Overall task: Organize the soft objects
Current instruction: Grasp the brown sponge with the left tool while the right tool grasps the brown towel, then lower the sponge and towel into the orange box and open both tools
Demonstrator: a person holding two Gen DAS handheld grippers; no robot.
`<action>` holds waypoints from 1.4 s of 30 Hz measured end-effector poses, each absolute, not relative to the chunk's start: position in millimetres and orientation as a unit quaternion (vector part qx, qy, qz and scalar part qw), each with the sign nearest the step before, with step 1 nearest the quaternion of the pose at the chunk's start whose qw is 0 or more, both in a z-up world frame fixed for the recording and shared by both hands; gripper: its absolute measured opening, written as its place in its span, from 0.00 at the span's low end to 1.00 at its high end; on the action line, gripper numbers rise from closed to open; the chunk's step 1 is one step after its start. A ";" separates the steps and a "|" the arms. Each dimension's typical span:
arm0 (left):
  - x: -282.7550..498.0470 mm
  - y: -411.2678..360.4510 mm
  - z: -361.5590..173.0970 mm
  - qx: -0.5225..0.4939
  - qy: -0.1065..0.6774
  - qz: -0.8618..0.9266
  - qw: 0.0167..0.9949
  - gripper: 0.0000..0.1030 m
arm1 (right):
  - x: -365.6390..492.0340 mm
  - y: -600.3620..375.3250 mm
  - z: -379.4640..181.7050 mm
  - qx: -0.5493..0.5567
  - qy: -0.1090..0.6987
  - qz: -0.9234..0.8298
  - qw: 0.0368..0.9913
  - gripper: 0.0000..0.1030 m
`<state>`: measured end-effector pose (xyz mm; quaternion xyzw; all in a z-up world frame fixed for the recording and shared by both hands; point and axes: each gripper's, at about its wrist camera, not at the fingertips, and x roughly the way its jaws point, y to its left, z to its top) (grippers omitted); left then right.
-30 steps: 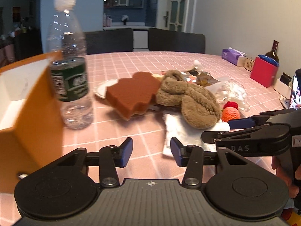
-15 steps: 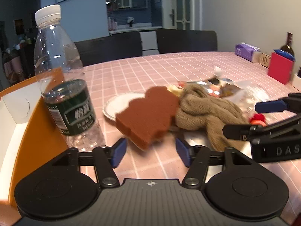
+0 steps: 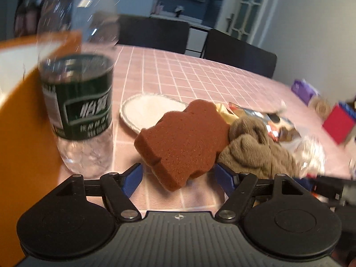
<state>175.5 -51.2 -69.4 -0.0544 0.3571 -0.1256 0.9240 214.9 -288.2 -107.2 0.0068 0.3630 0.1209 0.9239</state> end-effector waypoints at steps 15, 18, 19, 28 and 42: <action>174.5 -46.1 -65.7 -0.126 0.332 -0.108 0.928 0.55 | 204.0 -284.9 -89.7 -0.002 0.355 0.122 0.927 0.39; 162.6 -49.8 -52.3 -0.094 0.307 -0.107 0.941 0.53 | 195.3 -290.1 -76.6 0.016 0.349 0.137 0.927 0.38; 157.7 -50.4 -47.7 -0.085 0.296 -0.106 0.945 0.53 | 192.6 -292.5 -71.8 0.022 0.346 0.140 0.927 0.38; 112.2 -41.7 -3.5 -0.058 0.238 -0.116 0.963 0.53 | 157.7 -301.6 -19.3 0.044 0.298 0.146 0.942 0.39; 42.1 18.6 61.8 0.021 0.166 -0.077 0.983 0.53 | 120.3 -211.2 46.9 0.013 0.242 0.300 0.923 0.39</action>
